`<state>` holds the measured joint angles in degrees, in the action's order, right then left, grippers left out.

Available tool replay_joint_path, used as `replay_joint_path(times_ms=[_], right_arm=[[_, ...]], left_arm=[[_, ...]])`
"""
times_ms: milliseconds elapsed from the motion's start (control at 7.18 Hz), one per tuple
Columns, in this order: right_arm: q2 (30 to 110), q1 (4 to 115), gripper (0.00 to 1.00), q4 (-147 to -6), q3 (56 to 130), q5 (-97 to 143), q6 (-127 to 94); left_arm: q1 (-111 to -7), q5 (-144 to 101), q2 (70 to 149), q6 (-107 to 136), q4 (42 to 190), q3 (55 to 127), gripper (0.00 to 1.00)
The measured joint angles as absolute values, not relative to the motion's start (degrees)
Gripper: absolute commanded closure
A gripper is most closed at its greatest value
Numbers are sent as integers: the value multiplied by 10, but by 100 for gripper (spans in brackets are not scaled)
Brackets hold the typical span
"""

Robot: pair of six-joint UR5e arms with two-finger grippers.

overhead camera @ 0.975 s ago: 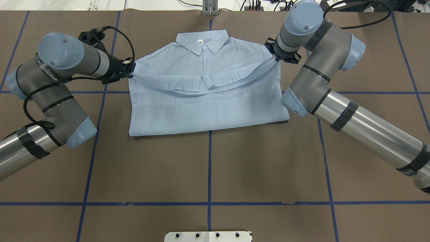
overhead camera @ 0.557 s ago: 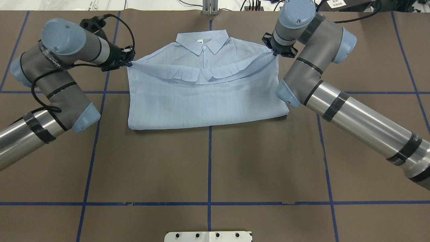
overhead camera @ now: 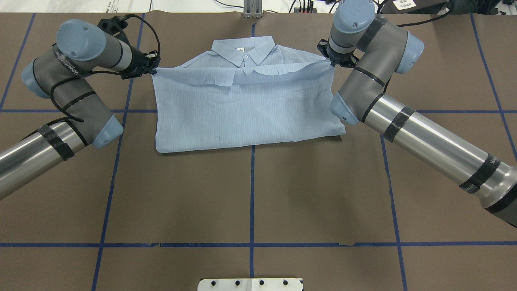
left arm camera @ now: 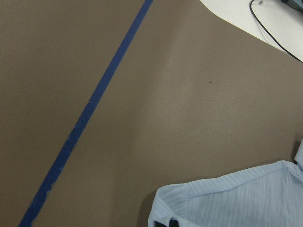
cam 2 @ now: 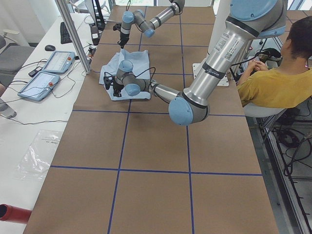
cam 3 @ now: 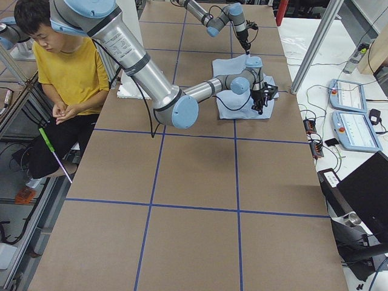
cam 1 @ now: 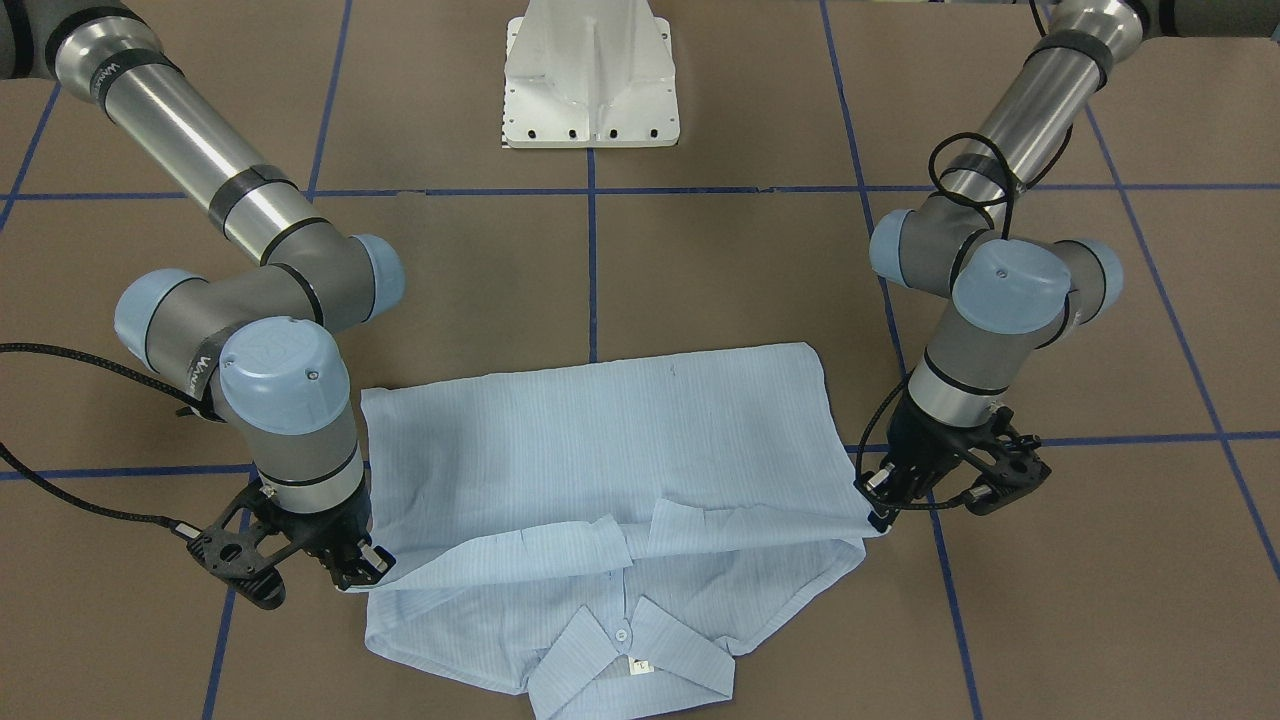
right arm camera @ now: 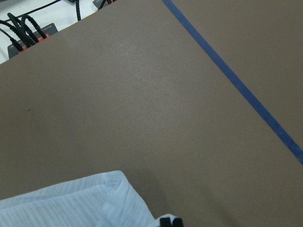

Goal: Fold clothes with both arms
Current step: 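Lay the hem down near the collar and open both grippers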

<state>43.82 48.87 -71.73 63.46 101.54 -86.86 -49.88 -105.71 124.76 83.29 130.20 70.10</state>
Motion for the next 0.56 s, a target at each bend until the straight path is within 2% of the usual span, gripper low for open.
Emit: replay_joint_path(times_ms=[557], right_arm=[[437, 488, 100, -713, 630, 1014, -870]], left_arm=[[-498, -1057, 1269, 831, 1330, 659, 100]])
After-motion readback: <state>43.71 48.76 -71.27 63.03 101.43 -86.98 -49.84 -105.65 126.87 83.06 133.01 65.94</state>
